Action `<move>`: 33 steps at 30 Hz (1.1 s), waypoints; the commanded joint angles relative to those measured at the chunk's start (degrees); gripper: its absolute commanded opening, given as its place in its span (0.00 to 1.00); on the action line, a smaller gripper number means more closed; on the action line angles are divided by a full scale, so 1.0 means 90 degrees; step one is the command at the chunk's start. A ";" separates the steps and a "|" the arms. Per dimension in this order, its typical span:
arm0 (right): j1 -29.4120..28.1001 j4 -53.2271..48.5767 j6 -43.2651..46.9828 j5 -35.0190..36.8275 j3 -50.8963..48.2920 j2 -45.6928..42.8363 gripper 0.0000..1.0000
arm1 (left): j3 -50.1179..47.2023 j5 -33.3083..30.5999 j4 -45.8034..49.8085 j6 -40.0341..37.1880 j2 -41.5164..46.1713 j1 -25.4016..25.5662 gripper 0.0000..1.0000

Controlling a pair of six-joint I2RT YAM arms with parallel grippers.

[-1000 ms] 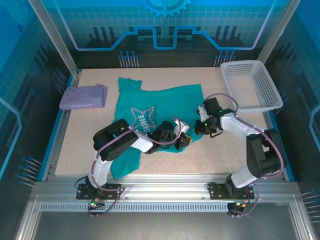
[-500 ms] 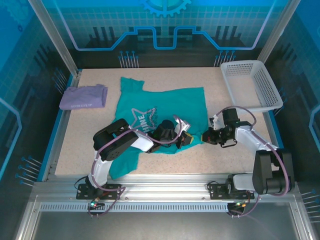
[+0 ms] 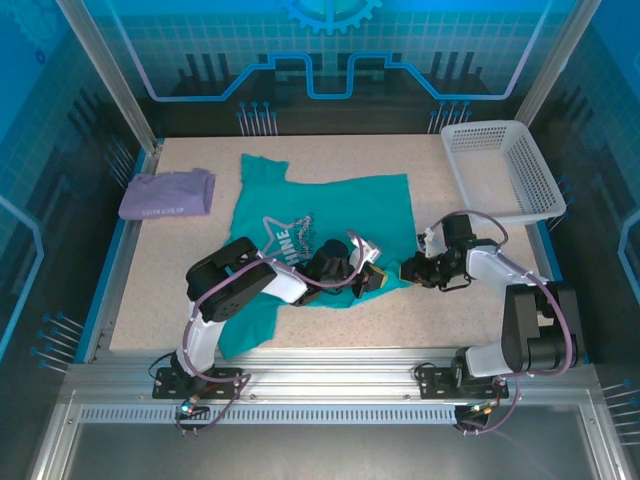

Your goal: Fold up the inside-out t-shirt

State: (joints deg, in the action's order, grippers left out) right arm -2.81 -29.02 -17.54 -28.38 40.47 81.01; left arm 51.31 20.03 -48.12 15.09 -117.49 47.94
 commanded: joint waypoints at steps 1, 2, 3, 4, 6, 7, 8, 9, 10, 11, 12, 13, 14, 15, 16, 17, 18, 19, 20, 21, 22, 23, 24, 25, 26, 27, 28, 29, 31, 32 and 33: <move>0.0097 -0.0087 0.0103 0.0125 0.0143 -0.0070 0.25 | 0.0112 0.0196 -0.0039 -0.0007 -0.0124 -0.0029 0.00; 0.0099 -0.0087 0.0111 0.0155 0.0142 -0.0090 0.25 | 0.0105 0.0194 -0.0044 -0.0002 -0.0129 -0.0032 0.00; 0.0109 -0.0092 0.0115 0.0164 0.0148 -0.0100 0.25 | 0.0107 0.0206 -0.0053 -0.0009 -0.0129 -0.0032 0.00; 0.0126 -0.0086 0.0113 0.0160 0.0154 -0.0100 0.24 | 0.0111 0.0206 -0.0054 0.0003 -0.0126 -0.0034 0.00; 0.0127 -0.0092 0.0120 0.0156 0.0156 -0.0105 0.20 | 0.0116 0.0206 -0.0056 0.0012 -0.0128 -0.0034 0.00; 0.0127 -0.0087 0.0123 0.0170 0.0157 -0.0090 0.19 | 0.0112 0.0206 -0.0059 0.0013 -0.0128 -0.0033 0.00; 0.0130 -0.0105 0.0132 0.0193 0.0153 -0.0095 0.18 | 0.0108 0.0206 -0.0059 0.0011 -0.0129 -0.0033 0.00; 0.0136 -0.0111 0.0132 0.0211 0.0152 -0.0091 0.18 | 0.0100 0.0206 -0.0059 0.0013 -0.0128 -0.0034 0.00; 0.0140 -0.0099 0.0133 0.0233 0.0153 -0.0100 0.18 | 0.0100 0.0205 -0.0057 0.0013 -0.0130 -0.0034 0.00; 0.0145 -0.0089 0.0130 0.0238 0.0156 -0.0112 0.19 | 0.0102 0.0206 -0.0069 0.0008 -0.0134 -0.0034 0.00; 0.0151 -0.0092 0.0126 0.0239 0.0162 -0.0118 0.19 | 0.0100 0.0211 -0.0069 0.0017 -0.0139 -0.0034 0.00; 0.0151 -0.0089 0.0123 0.0243 0.0170 -0.0124 0.20 | 0.0100 0.0211 -0.0067 0.0013 -0.0138 -0.0034 0.00; 0.0153 -0.0096 0.0123 0.0263 0.0171 -0.0124 0.19 | 0.0100 0.0216 -0.0069 0.0022 -0.0133 -0.0034 0.00; 0.0160 -0.0108 0.0130 0.0287 0.0182 -0.0128 0.19 | 0.0100 0.0216 -0.0073 0.0020 -0.0138 -0.0034 0.00; 0.0175 -0.0109 0.0137 0.0298 0.0181 -0.0136 0.19 | 0.0100 0.0215 -0.0073 0.0022 -0.0133 -0.0033 0.00; 0.0184 -0.0107 0.0143 0.0307 0.0181 -0.0149 0.19 | 0.0101 0.0216 -0.0073 0.0025 -0.0133 -0.0034 0.00; 0.0191 -0.0106 0.0147 0.0300 0.0177 -0.0160 0.19 | 0.0100 0.0216 -0.0071 0.0022 -0.0134 -0.0034 0.00; 0.0203 -0.0111 0.0142 0.0306 0.0172 -0.0171 0.19 | 0.0100 0.0214 -0.0073 0.0022 -0.0148 -0.0034 0.00; 0.0205 -0.0107 0.0142 0.0307 0.0172 -0.0171 0.18 | 0.0103 0.0216 -0.0069 0.0022 -0.0144 -0.0034 0.00; 0.0210 -0.0112 0.0143 0.0307 0.0164 -0.0183 0.16 | 0.0112 0.0224 -0.0070 0.0035 -0.0157 -0.0034 0.00; 0.0214 -0.0097 0.0143 0.0310 0.0169 -0.0197 0.14 | 0.0112 0.0218 -0.0069 0.0039 -0.0166 -0.0034 0.00; 0.0214 -0.0079 0.0151 0.0293 0.0156 -0.0216 0.11 | 0.0110 0.0225 -0.0077 0.0042 -0.0168 -0.0034 0.00; 0.0223 -0.0073 0.0151 0.0283 0.0152 -0.0230 0.08 | 0.0118 0.0223 -0.0083 0.0042 -0.0176 -0.0032 0.00; 0.0220 -0.0060 0.0143 0.0268 0.0157 -0.0259 0.05 | 0.0119 0.0220 -0.0083 0.0037 -0.0173 -0.0034 0.00; 0.0227 -0.0047 0.0148 0.0268 0.0148 -0.0285 0.03 | 0.0119 0.0225 -0.0083 0.0041 -0.0178 -0.0029 0.00; 0.0253 -0.0039 0.0136 0.0273 0.0149 -0.0343 0.01 | 0.0125 0.0225 -0.0083 0.0042 -0.0164 -0.0031 0.00; 0.0283 -0.0023 0.0125 0.0299 0.0128 -0.0396 0.00 | 0.0119 0.0210 -0.0078 0.0048 -0.0154 -0.0031 0.00; 0.0315 -0.0001 0.0121 0.0328 0.0115 -0.0456 0.00 | 0.0120 0.0199 -0.0078 0.0052 -0.0126 -0.0034 0.00; 0.0420 0.0115 0.0039 0.0396 0.0052 -0.0612 0.00 | 0.0077 0.0144 -0.0073 0.0076 -0.0008 -0.0034 0.14; 0.0495 0.0241 -0.0029 0.0407 0.0021 -0.0679 0.00 | 0.0013 0.0059 -0.0080 0.0089 0.0114 -0.0044 0.24; 0.0556 0.0378 -0.0113 0.0420 -0.0020 -0.0722 0.00 | -0.0101 -0.0035 -0.0080 0.0147 0.0268 -0.0070 0.34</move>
State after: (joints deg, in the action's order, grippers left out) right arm 0.23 -28.23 -16.95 -25.45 40.62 76.42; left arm 51.27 20.23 -48.23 15.55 -117.73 47.92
